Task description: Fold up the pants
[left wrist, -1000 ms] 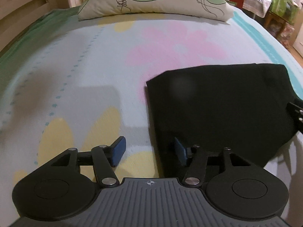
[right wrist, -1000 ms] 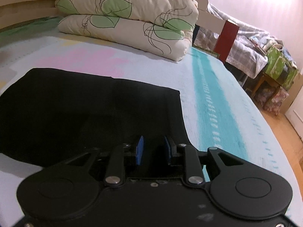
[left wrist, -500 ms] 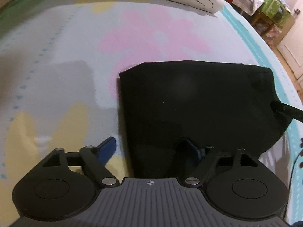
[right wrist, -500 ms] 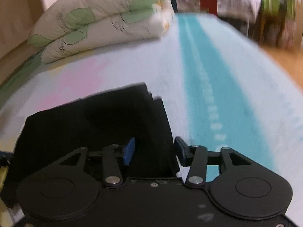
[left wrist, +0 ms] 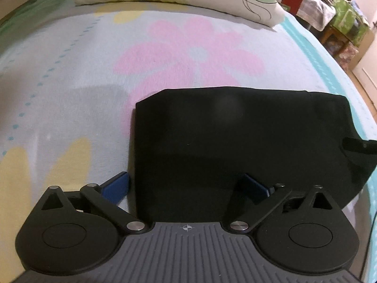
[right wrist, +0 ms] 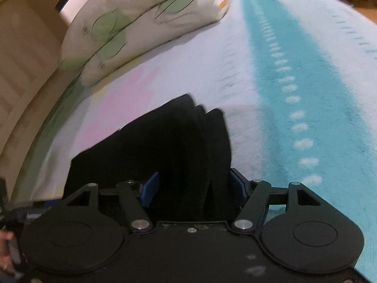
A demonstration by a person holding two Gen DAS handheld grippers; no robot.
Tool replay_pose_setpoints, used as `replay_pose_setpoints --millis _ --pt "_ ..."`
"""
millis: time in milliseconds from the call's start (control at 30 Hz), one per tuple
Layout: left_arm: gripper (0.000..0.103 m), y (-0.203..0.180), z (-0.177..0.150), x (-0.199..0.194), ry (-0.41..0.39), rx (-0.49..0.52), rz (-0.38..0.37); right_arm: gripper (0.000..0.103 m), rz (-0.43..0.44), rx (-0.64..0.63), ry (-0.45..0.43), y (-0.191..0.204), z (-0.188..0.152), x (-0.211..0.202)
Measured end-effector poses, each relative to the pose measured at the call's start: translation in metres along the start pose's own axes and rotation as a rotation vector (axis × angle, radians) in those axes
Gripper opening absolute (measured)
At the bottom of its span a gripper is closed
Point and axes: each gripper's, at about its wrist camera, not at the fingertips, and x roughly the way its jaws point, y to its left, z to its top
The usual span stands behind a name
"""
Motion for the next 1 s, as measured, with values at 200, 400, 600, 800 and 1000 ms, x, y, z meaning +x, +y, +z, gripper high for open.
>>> replay_pose_setpoints --millis 200,400,600,800,1000 --pt "0.102 0.006 -0.008 -0.003 -0.029 -0.004 -0.015 0.07 -0.003 0.013 -0.069 0.002 -0.013 -0.005" --pt "0.084 0.003 0.0 -0.002 -0.038 -0.025 -0.004 0.071 -0.079 -0.037 -0.149 0.016 -0.036 -0.01" --pt "0.024 0.005 0.003 -0.018 -0.052 -0.105 0.009 0.033 -0.104 -0.077 -0.136 0.025 -0.033 -0.015" --pt "0.018 -0.016 0.0 -0.047 -0.132 0.012 0.079 0.026 -0.166 -0.122 -0.166 0.055 -0.03 -0.029" --pt "0.01 0.007 0.008 -0.085 -0.178 0.029 0.077 0.025 -0.119 -0.168 -0.184 0.102 -0.028 -0.033"
